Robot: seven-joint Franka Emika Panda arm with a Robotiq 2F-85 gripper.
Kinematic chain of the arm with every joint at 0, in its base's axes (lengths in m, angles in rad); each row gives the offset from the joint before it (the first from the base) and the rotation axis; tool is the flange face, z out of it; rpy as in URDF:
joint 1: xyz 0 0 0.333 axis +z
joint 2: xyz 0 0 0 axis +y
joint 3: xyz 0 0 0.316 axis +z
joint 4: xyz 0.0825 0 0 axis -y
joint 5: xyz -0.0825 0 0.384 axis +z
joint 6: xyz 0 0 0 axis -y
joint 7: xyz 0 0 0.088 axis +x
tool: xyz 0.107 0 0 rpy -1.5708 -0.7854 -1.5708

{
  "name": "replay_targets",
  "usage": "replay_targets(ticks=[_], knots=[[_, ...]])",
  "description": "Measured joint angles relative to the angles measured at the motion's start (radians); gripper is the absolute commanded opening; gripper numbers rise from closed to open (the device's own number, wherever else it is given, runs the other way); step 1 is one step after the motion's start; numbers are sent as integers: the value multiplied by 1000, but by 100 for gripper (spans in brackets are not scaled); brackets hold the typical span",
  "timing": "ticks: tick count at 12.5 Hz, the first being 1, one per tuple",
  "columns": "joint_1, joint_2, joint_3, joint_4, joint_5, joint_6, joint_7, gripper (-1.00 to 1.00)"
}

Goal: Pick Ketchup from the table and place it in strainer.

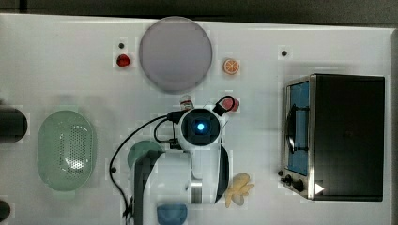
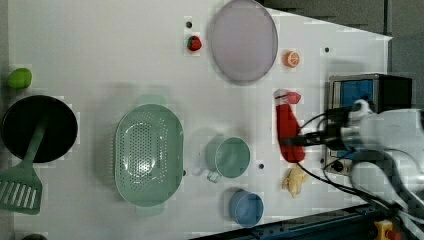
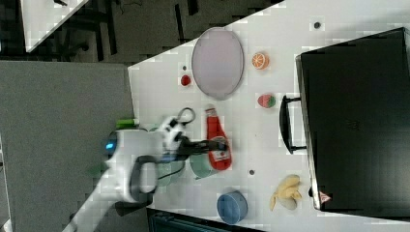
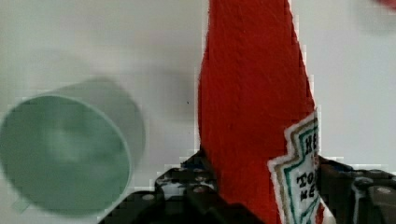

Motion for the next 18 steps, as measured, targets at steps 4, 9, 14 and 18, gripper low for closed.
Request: replay_targets(ticks=[4,9,14,18], knots=[[1,-243,44,59,-2,-119,12,24],[31,-283,223,113,13,-158,176,24],[97,-82,439,119,89,-59,450,24],[110,62,522,117,99,122,630,24]])
